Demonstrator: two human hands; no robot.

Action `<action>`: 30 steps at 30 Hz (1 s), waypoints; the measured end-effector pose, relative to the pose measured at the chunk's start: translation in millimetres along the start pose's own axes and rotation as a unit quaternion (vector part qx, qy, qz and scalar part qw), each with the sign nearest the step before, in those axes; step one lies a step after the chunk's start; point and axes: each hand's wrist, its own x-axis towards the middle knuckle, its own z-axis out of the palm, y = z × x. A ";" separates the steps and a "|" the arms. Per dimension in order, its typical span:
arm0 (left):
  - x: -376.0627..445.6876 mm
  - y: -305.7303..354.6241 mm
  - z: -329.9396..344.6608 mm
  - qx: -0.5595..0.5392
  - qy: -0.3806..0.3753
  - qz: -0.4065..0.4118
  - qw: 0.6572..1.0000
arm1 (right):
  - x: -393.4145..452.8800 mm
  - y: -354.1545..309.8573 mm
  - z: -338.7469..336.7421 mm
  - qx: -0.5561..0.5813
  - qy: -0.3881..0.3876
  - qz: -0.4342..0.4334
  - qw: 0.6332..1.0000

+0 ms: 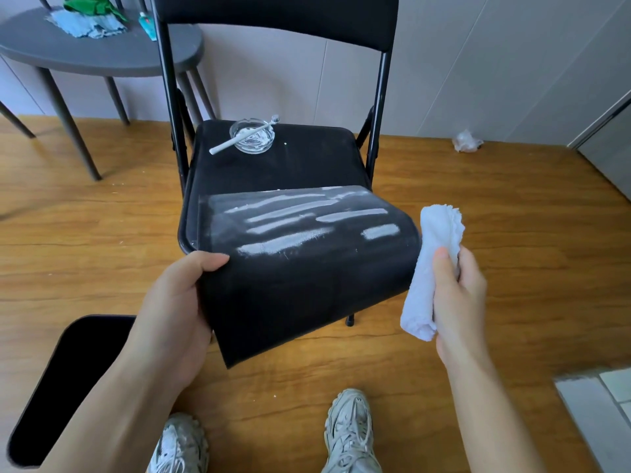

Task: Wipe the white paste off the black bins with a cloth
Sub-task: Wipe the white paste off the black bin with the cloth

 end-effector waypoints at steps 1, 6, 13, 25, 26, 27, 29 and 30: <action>0.5 -0.1 1.4 -0.001 0.007 -0.006 1.000 | -0.2 1.8 -1.1 -0.003 0.003 0.001 1.000; -1.0 -1.0 10.0 -0.021 0.047 -0.013 0.999 | -4.1 3.2 -2.5 -0.031 0.012 -0.008 0.999; -12.4 -12.3 16.6 0.034 0.013 0.043 0.998 | -9.9 -6.5 -15.4 -0.090 0.024 -0.060 0.994; 6.7 -25.1 0.9 0.053 0.091 0.009 0.994 | 1.5 -3.0 0.8 -0.322 -0.033 -0.111 0.939; 7.0 -26.5 1.3 0.061 0.101 0.013 0.993 | 1.1 -2.1 2.3 -0.343 -0.040 -0.112 0.932; 8.0 -27.8 0.3 0.071 0.105 0.019 0.992 | 0.2 -0.8 4.2 -0.358 -0.044 -0.112 0.926; 8.6 -28.0 -1.5 0.083 0.100 0.032 0.991 | -3.0 0.6 8.8 -0.366 -0.034 -0.110 0.923; 9.2 -27.9 -2.2 0.087 0.097 0.041 0.991 | -5.0 0.6 11.2 -0.368 -0.018 -0.116 0.923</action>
